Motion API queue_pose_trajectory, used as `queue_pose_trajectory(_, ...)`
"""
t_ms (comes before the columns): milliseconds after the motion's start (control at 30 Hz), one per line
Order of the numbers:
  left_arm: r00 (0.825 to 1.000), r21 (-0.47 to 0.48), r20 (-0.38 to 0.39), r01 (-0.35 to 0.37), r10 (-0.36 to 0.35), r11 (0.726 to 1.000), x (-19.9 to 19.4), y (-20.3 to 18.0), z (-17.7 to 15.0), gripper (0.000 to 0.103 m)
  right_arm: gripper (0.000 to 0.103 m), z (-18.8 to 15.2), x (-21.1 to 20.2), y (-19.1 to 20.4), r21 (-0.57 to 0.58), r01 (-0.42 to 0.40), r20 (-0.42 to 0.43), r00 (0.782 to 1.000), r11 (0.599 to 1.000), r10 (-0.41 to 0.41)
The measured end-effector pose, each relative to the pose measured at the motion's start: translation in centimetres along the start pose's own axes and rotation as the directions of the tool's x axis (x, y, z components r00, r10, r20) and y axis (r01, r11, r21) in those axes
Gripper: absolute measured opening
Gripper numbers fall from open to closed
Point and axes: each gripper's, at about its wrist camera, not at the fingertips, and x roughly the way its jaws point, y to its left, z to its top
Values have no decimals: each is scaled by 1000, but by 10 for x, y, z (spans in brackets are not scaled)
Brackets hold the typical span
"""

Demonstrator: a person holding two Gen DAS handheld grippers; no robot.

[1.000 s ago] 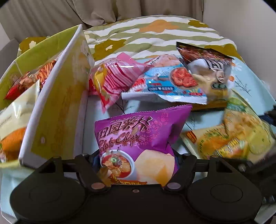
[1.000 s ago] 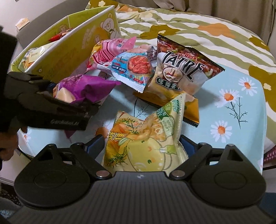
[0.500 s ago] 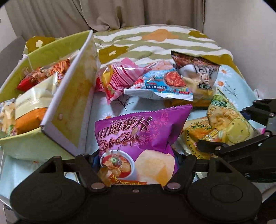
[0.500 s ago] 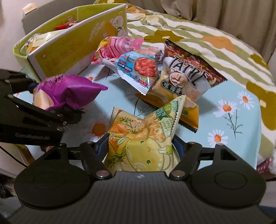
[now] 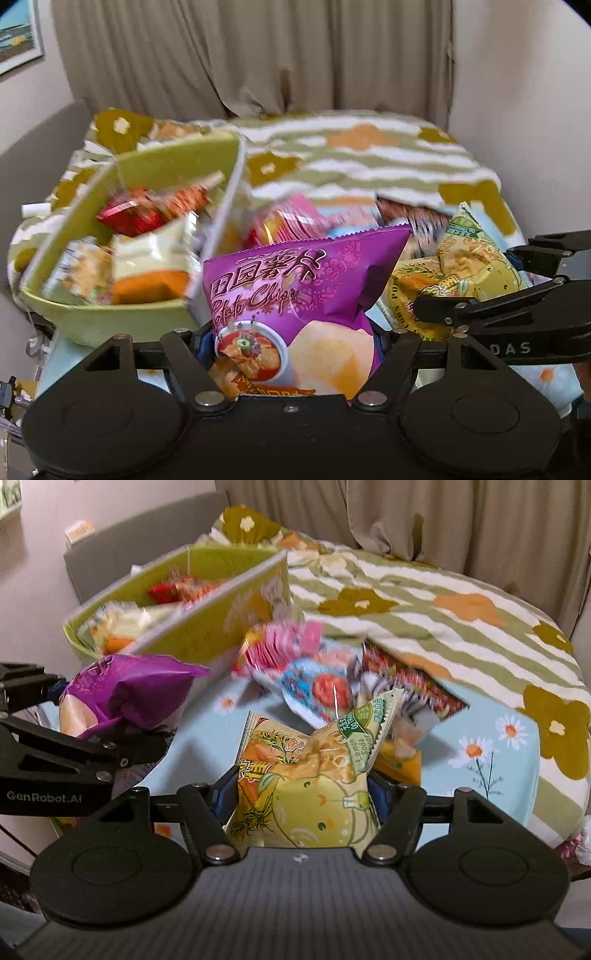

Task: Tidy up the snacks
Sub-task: 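Carry both bags into the yellow box and open both tools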

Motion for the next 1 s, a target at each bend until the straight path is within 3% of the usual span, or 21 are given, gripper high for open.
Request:
queue_pose_trajectory(267, 992, -75, 102, -69, 76, 995, -33, 54, 34, 76, 83, 58, -30, 19, -37, -42, 120, 992, 998, 47)
queue_pose_trajectory(567, 981, -68, 159, -106, 116, 992, -15, 138, 90, 76, 83, 141, -11, 64, -15, -31, 202, 979, 999, 34)
queue_pose_trajectory(800, 990, -25, 125, -64, 67, 998, 31, 196, 127, 76, 83, 205, 35, 100, 62, -10, 207, 978, 998, -3)
queue_pose_trajectory(1000, 998, 22, 64, 13, -15, 1000, 80, 230, 148, 77, 83, 239, 72, 117, 135, 42, 198, 978, 990, -69)
